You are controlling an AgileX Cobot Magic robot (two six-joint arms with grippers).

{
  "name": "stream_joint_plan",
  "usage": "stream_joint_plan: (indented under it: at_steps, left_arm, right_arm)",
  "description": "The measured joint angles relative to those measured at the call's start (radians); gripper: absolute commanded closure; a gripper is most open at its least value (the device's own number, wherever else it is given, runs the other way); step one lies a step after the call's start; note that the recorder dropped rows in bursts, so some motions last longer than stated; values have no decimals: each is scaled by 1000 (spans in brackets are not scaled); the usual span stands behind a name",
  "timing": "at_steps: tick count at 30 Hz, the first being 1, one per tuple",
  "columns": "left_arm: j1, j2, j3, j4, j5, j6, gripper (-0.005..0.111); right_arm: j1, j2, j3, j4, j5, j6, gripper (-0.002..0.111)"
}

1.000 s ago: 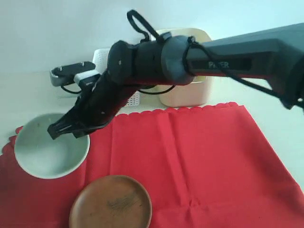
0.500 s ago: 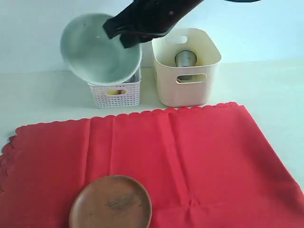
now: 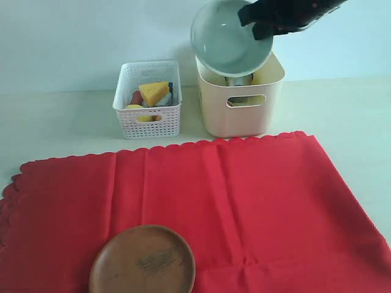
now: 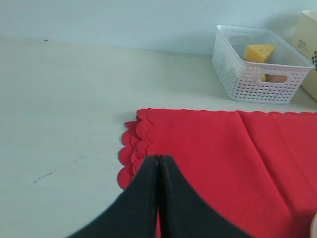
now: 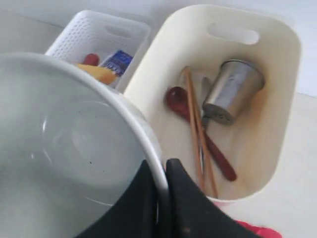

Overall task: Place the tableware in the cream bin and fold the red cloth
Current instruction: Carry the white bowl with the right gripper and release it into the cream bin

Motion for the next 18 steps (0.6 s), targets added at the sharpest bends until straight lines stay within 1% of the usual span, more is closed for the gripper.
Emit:
stream_joint_plan:
  at_steps: [3, 8, 15, 18]
  left_arm:
    - [0, 0, 0, 0, 0, 0, 106]
    - [0, 0, 0, 0, 0, 0, 106]
    - [0, 0, 0, 0, 0, 0, 106]
    - [0, 0, 0, 0, 0, 0, 106]
  right_arm:
    - [-32, 12, 3, 25, -71, 0, 108]
    - [-45, 70, -13, 50, -189, 0, 108]
    - [-45, 265, -212, 57, -203, 0, 108]
    - [-45, 350, -297, 30, -201, 0, 108]
